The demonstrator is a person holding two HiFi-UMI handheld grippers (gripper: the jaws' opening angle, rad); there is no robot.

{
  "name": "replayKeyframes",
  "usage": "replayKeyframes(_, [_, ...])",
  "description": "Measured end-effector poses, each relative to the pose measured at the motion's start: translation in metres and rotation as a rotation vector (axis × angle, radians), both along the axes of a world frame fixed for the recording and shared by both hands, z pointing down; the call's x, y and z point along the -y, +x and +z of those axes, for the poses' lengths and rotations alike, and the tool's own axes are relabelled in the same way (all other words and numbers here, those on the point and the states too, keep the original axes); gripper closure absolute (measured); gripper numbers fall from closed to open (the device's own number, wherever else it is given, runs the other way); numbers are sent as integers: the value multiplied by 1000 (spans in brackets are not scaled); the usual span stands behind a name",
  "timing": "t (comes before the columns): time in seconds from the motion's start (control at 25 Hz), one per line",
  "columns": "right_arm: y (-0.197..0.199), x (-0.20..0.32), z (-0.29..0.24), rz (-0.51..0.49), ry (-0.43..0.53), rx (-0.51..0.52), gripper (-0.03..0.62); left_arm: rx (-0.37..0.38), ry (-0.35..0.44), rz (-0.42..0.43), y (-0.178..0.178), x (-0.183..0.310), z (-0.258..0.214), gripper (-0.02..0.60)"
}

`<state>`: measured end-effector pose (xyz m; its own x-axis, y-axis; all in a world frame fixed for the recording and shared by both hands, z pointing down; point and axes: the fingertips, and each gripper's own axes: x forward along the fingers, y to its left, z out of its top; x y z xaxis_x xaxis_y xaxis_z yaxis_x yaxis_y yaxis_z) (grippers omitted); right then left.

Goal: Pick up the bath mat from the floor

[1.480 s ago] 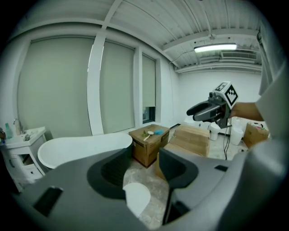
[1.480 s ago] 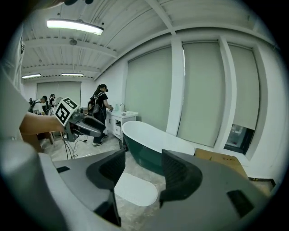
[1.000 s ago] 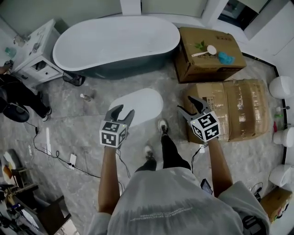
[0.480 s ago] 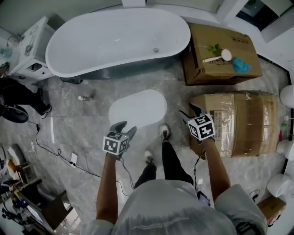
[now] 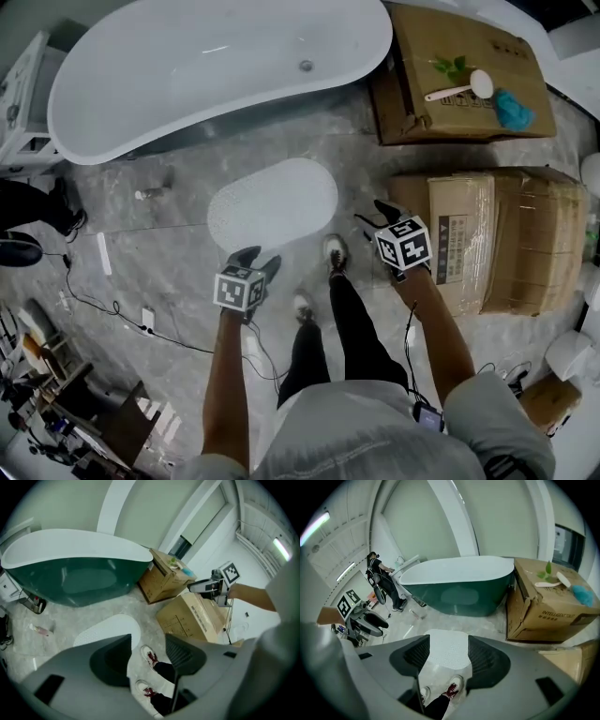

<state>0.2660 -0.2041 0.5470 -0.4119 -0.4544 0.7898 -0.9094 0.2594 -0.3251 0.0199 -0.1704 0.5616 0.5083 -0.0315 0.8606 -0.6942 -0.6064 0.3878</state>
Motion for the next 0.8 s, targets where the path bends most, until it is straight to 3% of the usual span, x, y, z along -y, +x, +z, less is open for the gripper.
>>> replayKeyframes(0.32, [-22, 21, 117, -36, -53, 92, 312, 0, 13, 69, 14, 27, 103, 353])
replayKeyframes(0.8, [-23, 18, 347, 8, -65, 106, 299, -17, 89, 138, 56, 40, 339, 333])
